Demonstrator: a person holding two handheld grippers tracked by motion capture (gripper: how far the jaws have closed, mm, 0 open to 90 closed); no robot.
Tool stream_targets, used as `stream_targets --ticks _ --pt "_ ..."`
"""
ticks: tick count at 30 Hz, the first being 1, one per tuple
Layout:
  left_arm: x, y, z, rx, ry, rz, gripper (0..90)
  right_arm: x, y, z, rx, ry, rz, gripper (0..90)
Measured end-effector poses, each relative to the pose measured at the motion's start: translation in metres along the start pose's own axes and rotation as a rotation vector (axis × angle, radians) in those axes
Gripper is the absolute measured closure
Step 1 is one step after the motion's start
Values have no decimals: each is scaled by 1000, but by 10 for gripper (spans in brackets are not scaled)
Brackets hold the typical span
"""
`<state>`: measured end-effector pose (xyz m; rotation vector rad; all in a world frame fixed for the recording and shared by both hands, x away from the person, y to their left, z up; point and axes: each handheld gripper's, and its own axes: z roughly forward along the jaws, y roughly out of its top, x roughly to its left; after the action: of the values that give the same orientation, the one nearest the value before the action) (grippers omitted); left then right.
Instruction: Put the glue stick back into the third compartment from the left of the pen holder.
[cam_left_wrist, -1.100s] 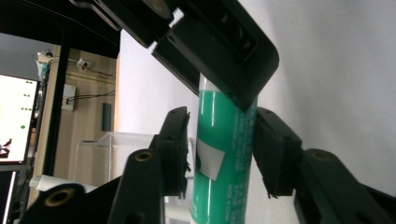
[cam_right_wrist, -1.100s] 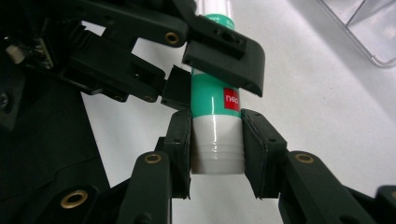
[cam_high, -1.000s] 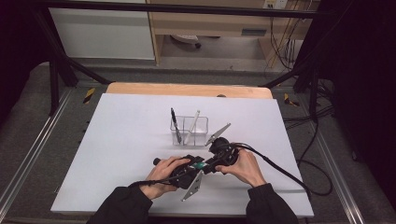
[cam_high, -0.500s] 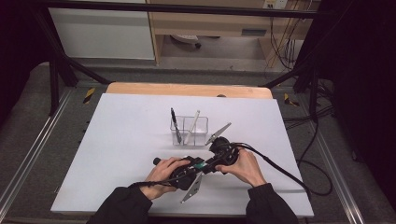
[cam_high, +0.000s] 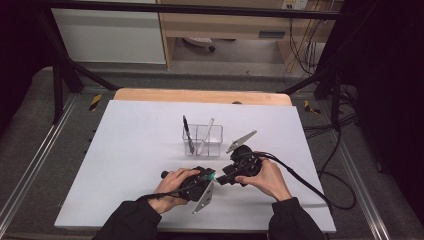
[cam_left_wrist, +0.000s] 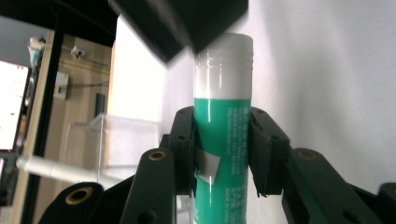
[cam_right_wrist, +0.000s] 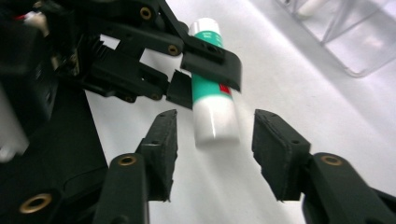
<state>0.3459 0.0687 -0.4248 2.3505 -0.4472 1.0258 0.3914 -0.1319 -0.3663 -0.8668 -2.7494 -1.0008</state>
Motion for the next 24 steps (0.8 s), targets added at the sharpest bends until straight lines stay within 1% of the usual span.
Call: stream_targets --ticks 2,3,5,7,9,10,12,14,17,18,19,21,24 --pt "0 -3 -1 3 -1 -31 651 -3 -4 -4 -23 -20 -1 397" --pt "0 -5 -1 6 -4 -41 651 -4 -7 -6 -25 -31 -2 370" --pt "1 -9 -2 7 -5 -75 651 -7 -12 -7 -45 -42 -7 326" --pt "1 -13 -4 20 -3 -95 651 -10 -17 -8 -57 -51 -8 284" --pt "1 -17 -5 20 -7 -136 651 -13 -22 -9 -60 -73 -8 242" --pt "1 -19 -6 19 -9 -155 651 -14 -25 -9 -67 -88 -16 219" --pt "1 -22 -8 34 -17 -187 652 -17 -30 -9 -74 -116 -36 198" --pt "2 -25 -9 37 -18 -236 651 -21 -35 -9 -86 -134 -20 184" --pt "2 -29 -10 21 -14 -331 651 -27 -43 -9 -104 -162 6 142" --pt "3 -30 -11 27 -12 -347 651 -29 -46 -8 -108 -173 12 127" --pt "4 -31 -11 28 -7 -372 651 -31 -48 -8 -111 -186 14 123" --pt "6 -32 -11 28 -8 -412 651 -34 -53 -7 -119 -193 34 102" --pt "10 -35 -13 25 -5 -477 651 -38 -60 -5 -124 -208 47 80"
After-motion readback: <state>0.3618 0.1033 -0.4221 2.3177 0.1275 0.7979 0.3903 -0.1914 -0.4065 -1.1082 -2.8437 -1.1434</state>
